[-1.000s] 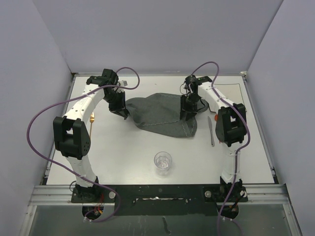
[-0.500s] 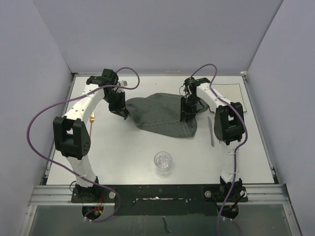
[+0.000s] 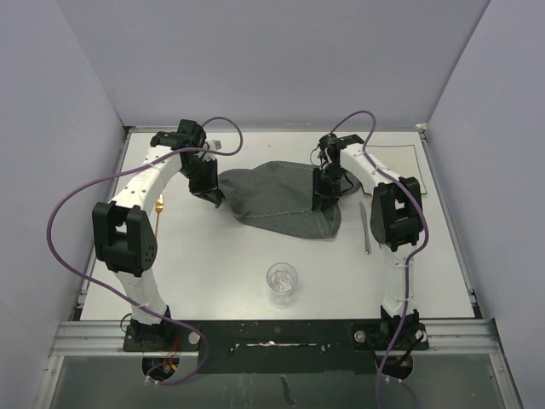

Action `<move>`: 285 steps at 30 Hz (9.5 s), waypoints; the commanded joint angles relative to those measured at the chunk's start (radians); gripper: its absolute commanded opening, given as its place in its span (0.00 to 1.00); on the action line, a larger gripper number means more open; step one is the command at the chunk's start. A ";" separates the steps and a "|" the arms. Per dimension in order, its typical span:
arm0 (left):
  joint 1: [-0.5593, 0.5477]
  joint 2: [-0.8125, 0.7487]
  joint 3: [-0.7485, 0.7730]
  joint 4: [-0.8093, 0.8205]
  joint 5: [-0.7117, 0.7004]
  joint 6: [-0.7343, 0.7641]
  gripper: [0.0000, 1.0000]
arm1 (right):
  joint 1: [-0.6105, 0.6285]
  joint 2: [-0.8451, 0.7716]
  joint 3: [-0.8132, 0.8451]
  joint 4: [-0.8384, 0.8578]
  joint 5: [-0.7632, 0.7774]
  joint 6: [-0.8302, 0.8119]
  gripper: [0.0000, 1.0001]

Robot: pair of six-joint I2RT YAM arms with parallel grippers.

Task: Set the dinner table for one person
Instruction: Flatten out the napkin at the center of the board.

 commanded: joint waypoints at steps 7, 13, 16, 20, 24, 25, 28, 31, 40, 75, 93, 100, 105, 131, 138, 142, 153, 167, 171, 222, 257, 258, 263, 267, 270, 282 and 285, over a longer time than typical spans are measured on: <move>-0.004 -0.022 0.033 -0.002 0.002 0.013 0.00 | 0.016 -0.070 0.024 -0.016 0.009 0.007 0.28; -0.004 -0.021 0.034 -0.002 0.003 0.013 0.00 | 0.019 -0.077 0.035 -0.023 0.013 0.007 0.28; -0.004 -0.022 0.033 -0.004 0.002 0.013 0.00 | 0.019 -0.078 0.036 -0.025 0.014 0.005 0.27; -0.004 -0.021 0.034 -0.003 0.004 0.013 0.00 | 0.019 -0.073 0.030 -0.024 0.014 0.004 0.21; -0.005 -0.021 0.034 -0.005 0.002 0.013 0.00 | 0.020 -0.069 0.031 -0.026 0.016 0.004 0.00; -0.005 -0.021 0.036 -0.005 0.000 0.013 0.00 | 0.022 -0.071 0.033 -0.027 0.020 0.004 0.00; -0.006 -0.018 0.039 -0.007 -0.002 0.012 0.00 | 0.024 -0.080 0.048 -0.038 0.029 0.001 0.00; -0.006 -0.020 0.051 -0.012 -0.007 0.008 0.00 | 0.028 -0.099 0.078 -0.068 0.040 -0.006 0.00; 0.012 -0.064 0.204 -0.079 -0.073 -0.007 0.00 | 0.033 -0.199 0.221 -0.188 0.078 -0.033 0.00; 0.018 -0.062 0.859 -0.139 -0.210 -0.188 0.00 | -0.275 -0.653 0.237 0.381 -0.037 0.025 0.00; 0.169 0.493 1.062 0.463 -0.012 -0.377 0.00 | -0.390 -0.172 0.308 0.975 -0.350 0.327 0.00; 0.222 0.517 1.097 0.835 0.095 -0.485 0.00 | -0.428 -0.071 0.454 1.396 -0.323 0.538 0.00; 0.237 0.457 1.069 1.027 0.119 -0.436 0.00 | -0.482 0.064 0.671 1.567 -0.355 0.747 0.00; 0.495 -0.403 -0.349 1.258 0.313 -0.643 0.00 | -0.580 -0.277 -0.507 2.151 -0.665 1.171 0.00; 0.432 -0.446 -0.398 0.933 0.467 -0.584 0.00 | -0.580 -0.557 -0.725 1.699 -0.706 0.920 0.00; 0.390 -0.521 -0.518 0.746 0.501 -0.535 0.00 | -0.575 -0.711 -0.794 1.041 -0.599 0.552 0.00; 0.379 -0.642 -0.629 0.397 0.494 -0.407 0.00 | -0.482 -0.728 -1.017 0.690 -0.525 0.343 0.00; 0.359 -0.648 -0.682 0.222 0.407 -0.325 0.22 | -0.374 -0.764 -1.024 0.524 -0.437 0.258 0.22; 0.343 -0.696 -0.703 0.267 0.381 -0.349 0.25 | -0.373 -0.808 -1.033 0.465 -0.430 0.226 0.34; 0.089 0.762 0.683 0.026 -0.066 -0.257 0.00 | -0.163 0.164 0.097 0.277 0.011 0.076 0.00; 0.173 1.012 1.004 0.117 0.102 -0.314 0.00 | -0.213 0.369 0.376 0.223 0.007 0.099 0.00; 0.174 1.013 1.004 0.121 0.103 -0.315 0.00 | -0.214 0.369 0.376 0.224 0.005 0.100 0.00; 0.185 1.026 1.004 0.147 0.125 -0.320 0.00 | -0.212 0.365 0.369 0.223 0.001 0.099 0.00; 0.196 1.043 1.008 0.163 0.175 -0.322 0.00 | -0.213 0.357 0.362 0.237 -0.018 0.083 0.00; 0.198 1.010 0.977 0.190 0.210 -0.318 0.00 | -0.208 0.321 0.348 0.279 -0.059 0.052 0.00; 0.198 0.707 0.880 0.235 0.305 -0.307 0.19 | -0.249 0.082 0.372 0.315 -0.210 0.018 0.33; 0.184 0.612 0.815 0.243 0.300 -0.294 0.19 | -0.266 0.037 0.362 0.231 -0.240 0.012 0.39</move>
